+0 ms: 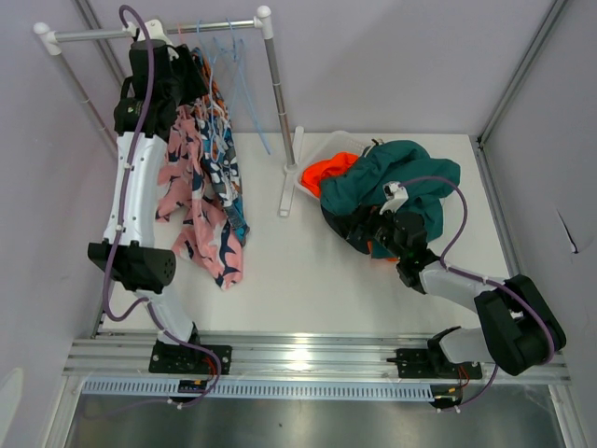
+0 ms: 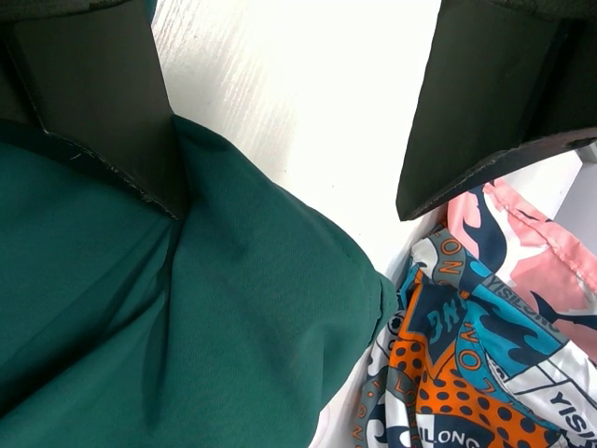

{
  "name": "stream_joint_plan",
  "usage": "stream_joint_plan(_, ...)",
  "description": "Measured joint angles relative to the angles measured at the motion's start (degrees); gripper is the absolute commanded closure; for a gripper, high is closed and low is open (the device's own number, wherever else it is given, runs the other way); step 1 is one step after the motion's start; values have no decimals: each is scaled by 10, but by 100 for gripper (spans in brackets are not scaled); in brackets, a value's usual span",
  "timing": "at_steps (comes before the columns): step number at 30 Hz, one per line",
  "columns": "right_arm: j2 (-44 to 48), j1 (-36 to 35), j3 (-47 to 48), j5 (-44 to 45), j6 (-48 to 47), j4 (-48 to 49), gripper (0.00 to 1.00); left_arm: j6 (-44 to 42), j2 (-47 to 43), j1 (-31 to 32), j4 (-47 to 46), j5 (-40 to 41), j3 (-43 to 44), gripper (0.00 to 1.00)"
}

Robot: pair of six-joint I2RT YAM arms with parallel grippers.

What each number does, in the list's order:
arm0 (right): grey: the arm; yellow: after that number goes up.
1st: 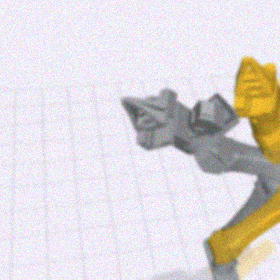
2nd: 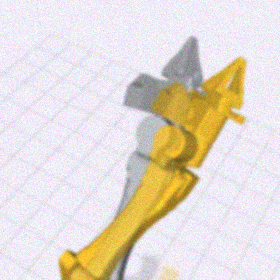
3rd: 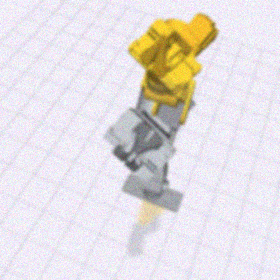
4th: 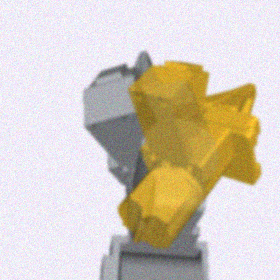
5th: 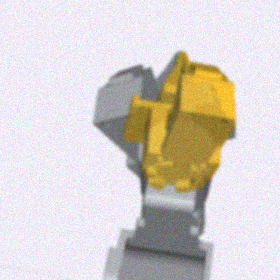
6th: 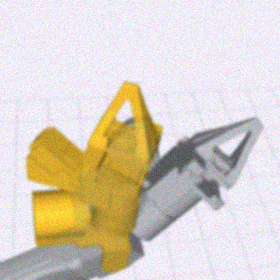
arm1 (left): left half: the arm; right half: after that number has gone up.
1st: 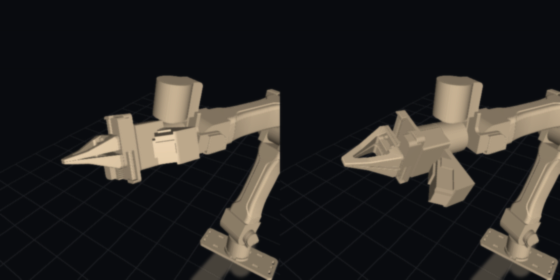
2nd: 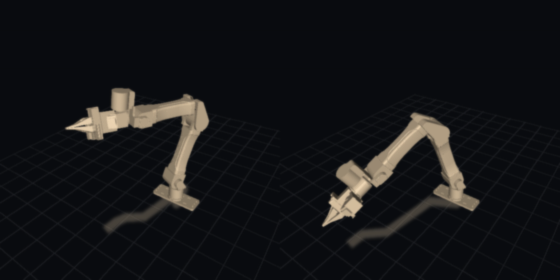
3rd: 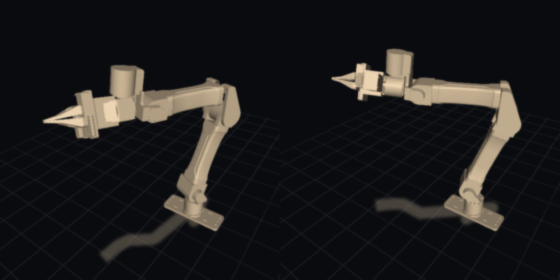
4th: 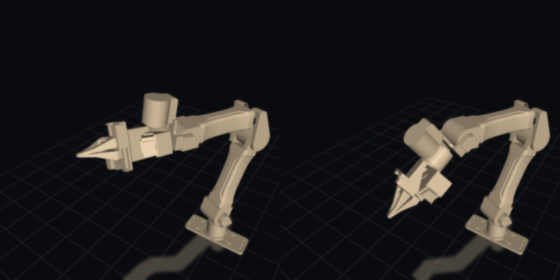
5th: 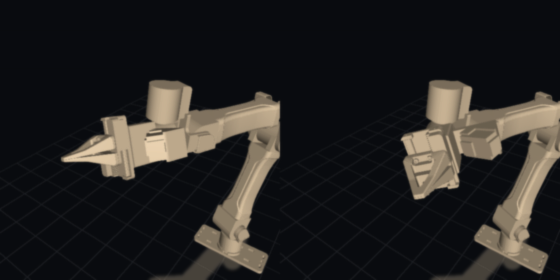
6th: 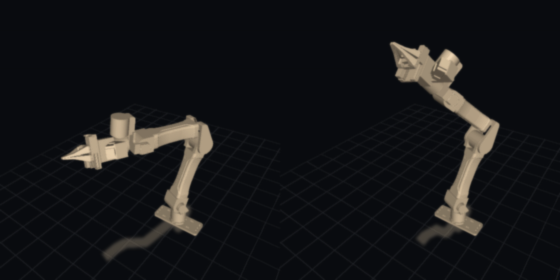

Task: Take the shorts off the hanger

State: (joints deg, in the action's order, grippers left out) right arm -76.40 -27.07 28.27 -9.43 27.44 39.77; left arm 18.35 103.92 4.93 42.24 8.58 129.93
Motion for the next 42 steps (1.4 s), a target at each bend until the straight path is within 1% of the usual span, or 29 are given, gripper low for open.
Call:
stream_joint_plan(9, -3, 7, -2, -12, 6, 10, 1, -4, 35, -6, -20, 9, 6, 39)
stream_joint_plan(12, -6, 10, -2, -16, 11, 14, 1, -4, 57, -6, -23, 9, 9, 43)
stream_joint_plan(13, -6, 10, -2, -17, 11, 16, 1, -4, 66, -7, -23, 10, 12, 47)
stream_joint_plan(14, -7, 11, -2, -19, 12, 17, 1, -3, 73, -7, -23, 10, 16, 56)
stream_joint_plan(16, -9, 13, -2, -22, 14, 21, 1, -2, 88, -8, -23, 10, 28, 68)
stream_joint_plan(17, -10, 14, -2, -24, 15, 22, 0, -1, 94, -8, -23, 12, 31, 79)
stream_joint_plan(19, -11, 16, -2, -29, 16, 25, 1, 0, 99, -9, -23, 13, 35, 94)
stream_joint_plan(20, -13, 17, -2, -31, 16, 27, 1, 0, 100, -9, -23, 14, 37, 100)
stream_joint_plan(26, -22, 20, -2, -44, 20, 43, 1, 1, 100, -10, -12, 24, 46, 100)
stream_joint_plan(30, -27, 19, -2, -49, 20, 52, 1, 1, 99, -10, 19, 24, 80, 100)
stream_joint_plan(32, -28, 15, 2, -49, 17, 47, 1, 2, 91, -10, 25, 22, 88, 100)
stream_joint_plan(34, -28, 2, 16, -42, 6, 21, 1, 3, 75, -9, 37, 21, 88, 100)
stream_joint_plan(37, -28, -46, 57, -15, -15, -43, 1, 3, 33, -8, 51, 19, 75, 100)
stream_joint_plan(42, -23, -182, 172, 35, -47, -156, 1, 7, -58, -5, 62, 12, 37, 100)
